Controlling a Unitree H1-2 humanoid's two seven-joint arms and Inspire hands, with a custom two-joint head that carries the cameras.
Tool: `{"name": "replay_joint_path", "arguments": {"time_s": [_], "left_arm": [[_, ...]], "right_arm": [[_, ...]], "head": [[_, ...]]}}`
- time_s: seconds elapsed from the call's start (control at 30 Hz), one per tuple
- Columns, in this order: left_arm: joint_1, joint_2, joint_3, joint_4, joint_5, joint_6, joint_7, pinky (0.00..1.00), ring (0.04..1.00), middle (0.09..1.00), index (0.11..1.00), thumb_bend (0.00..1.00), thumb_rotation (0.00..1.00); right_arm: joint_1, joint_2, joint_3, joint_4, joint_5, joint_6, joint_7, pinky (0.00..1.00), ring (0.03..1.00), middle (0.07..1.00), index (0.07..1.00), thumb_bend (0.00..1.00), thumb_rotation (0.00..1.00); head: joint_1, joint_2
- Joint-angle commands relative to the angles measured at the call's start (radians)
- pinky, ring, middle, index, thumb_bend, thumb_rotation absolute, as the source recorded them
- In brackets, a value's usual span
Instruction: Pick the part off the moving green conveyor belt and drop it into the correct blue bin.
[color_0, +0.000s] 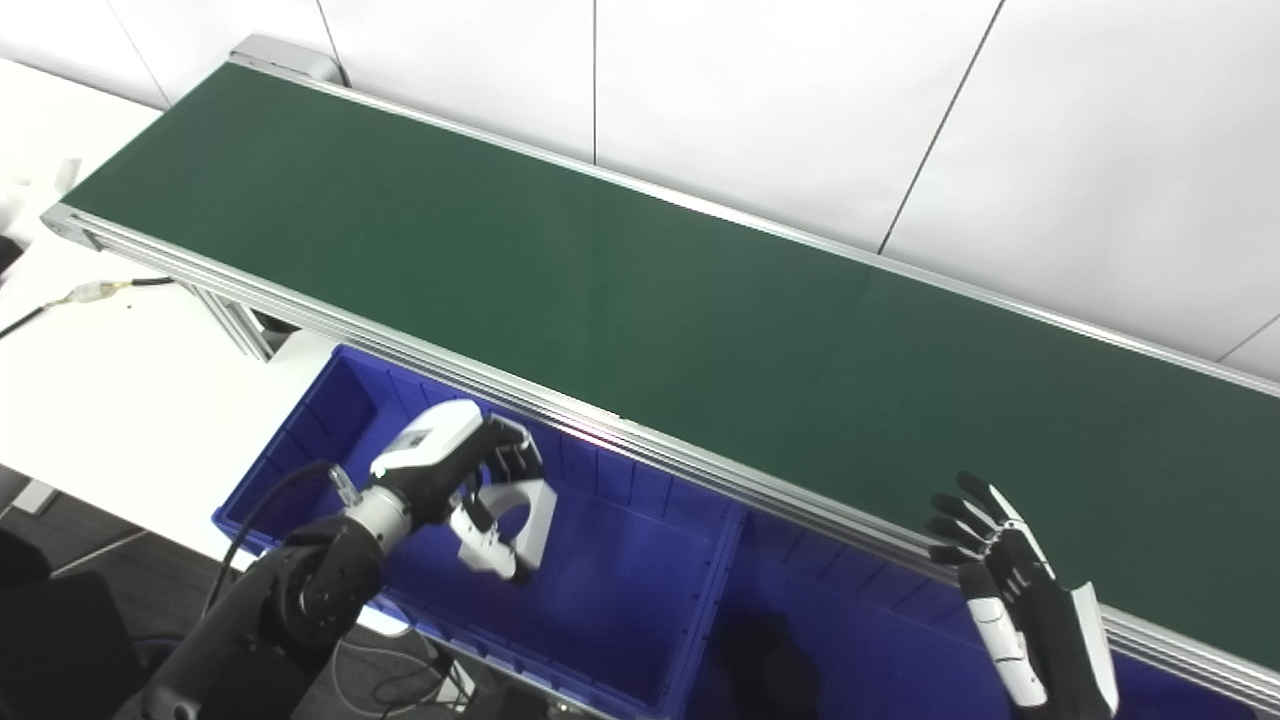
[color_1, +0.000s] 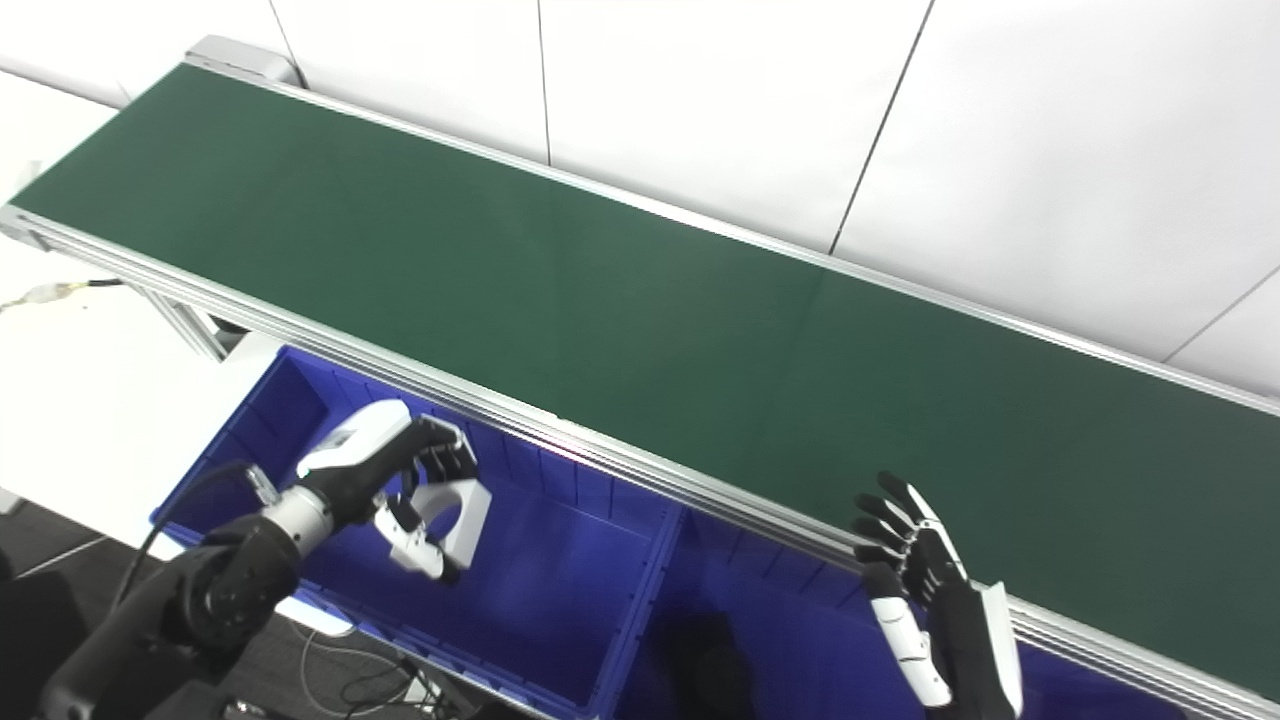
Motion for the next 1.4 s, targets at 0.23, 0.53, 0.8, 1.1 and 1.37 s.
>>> {"name": "replay_joint_path", "arguments": {"time_s": [0.23,0.53,0.8,1.1,1.37], "left_arm": [[-0.016,0.019,-0.018,0.036,0.031,-0.023,0.061,0.39,0.418,0.484,0.511,0.5,0.0],[-0.006,0.011,-0.019,0.007,0.075,-0.009,0.11,0.38,0.398,0.509,0.538,0.5,0.0],[-0.011,0.038,-0.033,-0.089,0.076,0.155,-0.068,0.72,0.869,0.946,0.975,0.63,0.18],[-0.006,0.061,-0.036,-0.139,0.089,0.225,-0.13,0.83,0.987,1.0,1.0,0.9,0.3],[0.012,0.024,0.034,-0.246,-0.032,0.189,-0.105,0.64,0.842,0.91,0.886,0.77,0.29]], "right_arm": [[-0.009,-0.001,-0.003,-0.032,0.016,-0.009,0.003,0.69,0.779,0.818,0.893,0.59,0.84],[-0.011,0.003,-0.002,-0.028,0.009,-0.006,-0.001,0.68,0.773,0.812,0.889,0.61,0.85],[-0.01,0.008,0.0,-0.022,0.013,-0.014,0.001,0.69,0.778,0.817,0.896,0.6,0.84],[-0.008,0.015,0.002,-0.018,0.016,-0.017,-0.001,0.69,0.775,0.812,0.894,0.61,0.82],[-0.008,0.018,0.003,-0.014,0.014,-0.022,-0.002,0.69,0.773,0.81,0.889,0.61,0.8]], "head": [[-0.003,0.001],[-0.01,-0.006],[-0.018,-0.017],[-0.034,-0.025],[-0.052,-0.033]]}}
